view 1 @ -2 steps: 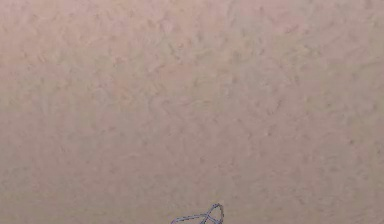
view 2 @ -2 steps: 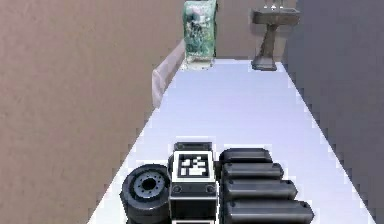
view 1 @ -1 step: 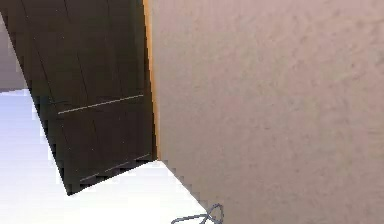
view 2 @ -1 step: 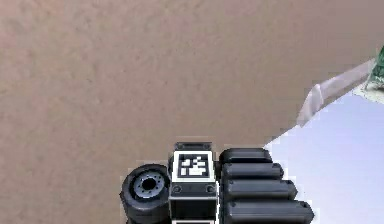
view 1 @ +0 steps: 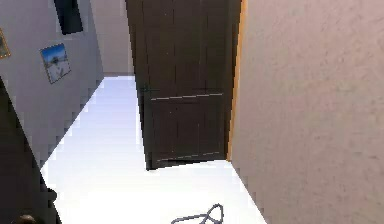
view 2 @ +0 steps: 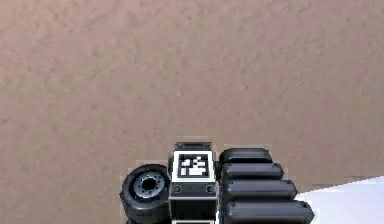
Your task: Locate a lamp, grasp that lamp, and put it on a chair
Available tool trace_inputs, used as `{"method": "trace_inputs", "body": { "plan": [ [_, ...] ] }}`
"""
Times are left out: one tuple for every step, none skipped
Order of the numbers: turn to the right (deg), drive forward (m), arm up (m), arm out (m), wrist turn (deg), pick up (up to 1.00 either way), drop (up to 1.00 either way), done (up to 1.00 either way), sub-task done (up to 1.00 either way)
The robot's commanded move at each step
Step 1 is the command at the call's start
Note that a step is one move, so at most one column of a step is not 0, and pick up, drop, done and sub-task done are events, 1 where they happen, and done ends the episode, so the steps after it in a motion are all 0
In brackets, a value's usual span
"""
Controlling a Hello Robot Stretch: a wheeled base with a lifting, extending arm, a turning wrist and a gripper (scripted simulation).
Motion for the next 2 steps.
{"method": "trace_inputs", "body": {
  "plan": [
    [0.0,0.35,0.0,0.0,0.0,0.0,0.0,0.0,0.0],
    [-9.0,0.0,0.0,0.0,0.0,0.0,0.0,0.0,0.0]
  ]
}}
